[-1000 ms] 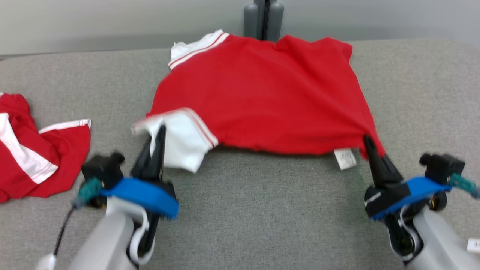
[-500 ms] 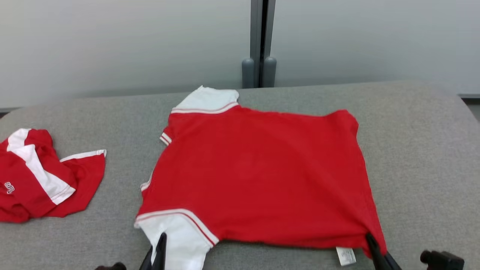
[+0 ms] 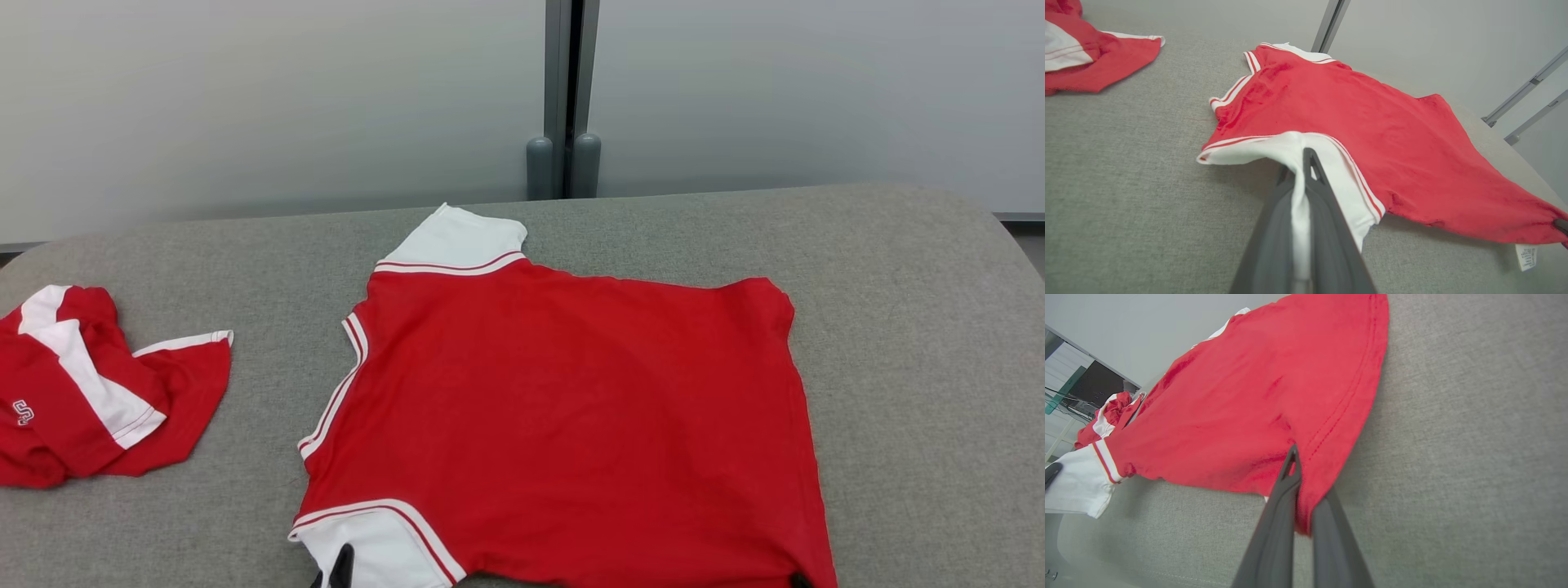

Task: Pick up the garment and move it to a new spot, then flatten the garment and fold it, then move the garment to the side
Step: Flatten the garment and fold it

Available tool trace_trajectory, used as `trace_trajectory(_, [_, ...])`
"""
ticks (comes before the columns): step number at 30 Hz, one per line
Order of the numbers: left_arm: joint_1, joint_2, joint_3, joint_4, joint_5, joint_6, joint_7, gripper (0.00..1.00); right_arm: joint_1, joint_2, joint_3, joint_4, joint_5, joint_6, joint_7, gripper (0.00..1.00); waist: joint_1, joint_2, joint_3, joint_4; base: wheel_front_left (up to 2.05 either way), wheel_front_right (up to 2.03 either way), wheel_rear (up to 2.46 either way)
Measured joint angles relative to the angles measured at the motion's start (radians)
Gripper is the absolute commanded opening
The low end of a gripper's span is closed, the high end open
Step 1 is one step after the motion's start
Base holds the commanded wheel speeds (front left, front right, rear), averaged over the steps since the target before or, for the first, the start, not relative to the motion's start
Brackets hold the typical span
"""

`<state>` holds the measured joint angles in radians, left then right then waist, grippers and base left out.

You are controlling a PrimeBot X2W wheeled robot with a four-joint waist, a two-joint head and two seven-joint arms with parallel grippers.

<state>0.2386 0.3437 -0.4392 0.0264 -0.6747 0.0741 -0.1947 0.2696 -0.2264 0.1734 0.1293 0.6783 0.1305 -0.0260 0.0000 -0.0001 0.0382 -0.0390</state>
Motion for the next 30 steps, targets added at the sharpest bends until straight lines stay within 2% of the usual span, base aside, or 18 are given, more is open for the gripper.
trace_trajectory(10, [-0.105,0.037,-0.019,-0.010,0.018,-0.030,0.063,0.00,-0.030,0.044,-0.046,-0.063,0.001,0.000,0.111,0.00,0.0001,0.0003,0.031,-0.011,0.00,0.00,0.00])
trace_trajectory(17, [-0.188,0.068,-0.018,0.013,0.025,-0.058,0.098,0.00,-0.090,0.061,-0.084,-0.080,0.046,0.000,0.168,0.00,0.0001,0.0003,0.061,-0.028,0.00,0.00,0.00])
trace_trajectory(24, [-0.308,0.081,-0.024,0.086,0.033,-0.103,0.125,0.00,-0.176,0.072,-0.091,-0.059,0.058,0.000,0.204,0.00,0.0001,0.0004,0.096,-0.040,0.00,0.00,0.00])
trace_trajectory(30, [-0.430,0.068,-0.030,0.188,0.035,-0.137,0.140,0.00,-0.261,0.077,-0.086,-0.011,0.047,0.000,0.206,0.00,0.0001,0.0003,0.135,-0.047,0.00,0.00,0.00])
